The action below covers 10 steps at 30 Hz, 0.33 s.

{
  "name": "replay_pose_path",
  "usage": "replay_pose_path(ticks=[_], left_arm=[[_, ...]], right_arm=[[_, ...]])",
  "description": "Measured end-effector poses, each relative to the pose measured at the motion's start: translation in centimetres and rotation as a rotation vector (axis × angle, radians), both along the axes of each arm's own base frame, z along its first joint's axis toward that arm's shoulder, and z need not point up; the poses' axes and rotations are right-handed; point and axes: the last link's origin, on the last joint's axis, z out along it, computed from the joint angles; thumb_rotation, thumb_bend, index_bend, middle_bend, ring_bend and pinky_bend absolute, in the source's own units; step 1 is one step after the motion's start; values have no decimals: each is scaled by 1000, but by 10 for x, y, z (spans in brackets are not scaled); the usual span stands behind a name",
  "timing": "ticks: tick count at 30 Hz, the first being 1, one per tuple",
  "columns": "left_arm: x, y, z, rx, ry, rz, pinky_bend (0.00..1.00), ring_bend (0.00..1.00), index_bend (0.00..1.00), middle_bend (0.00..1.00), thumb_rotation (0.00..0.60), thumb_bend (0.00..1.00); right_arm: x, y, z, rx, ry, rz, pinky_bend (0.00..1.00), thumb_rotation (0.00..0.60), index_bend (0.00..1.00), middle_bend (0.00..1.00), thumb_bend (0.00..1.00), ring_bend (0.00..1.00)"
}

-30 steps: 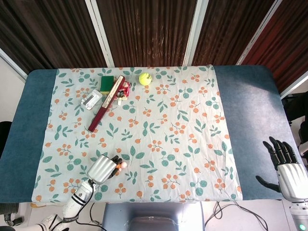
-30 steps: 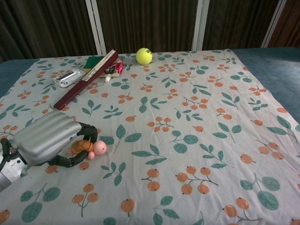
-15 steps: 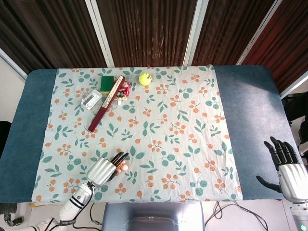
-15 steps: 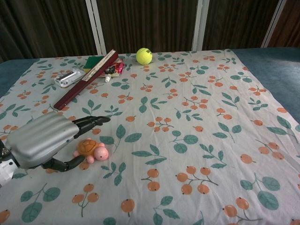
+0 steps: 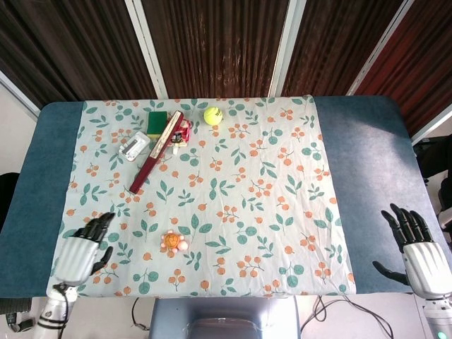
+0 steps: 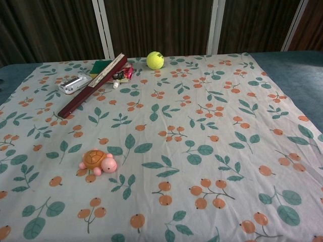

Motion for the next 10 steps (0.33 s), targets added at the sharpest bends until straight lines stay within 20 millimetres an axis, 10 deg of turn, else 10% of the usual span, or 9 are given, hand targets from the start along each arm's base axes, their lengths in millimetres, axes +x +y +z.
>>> replay_pose_path(ticks=[10], left_arm=[[-33,-36,62,110,-131,178,197,59,3,102,600,353]], right_arm=[[2,-5,-18,57,35,-3,0,600,0,0,219,0]])
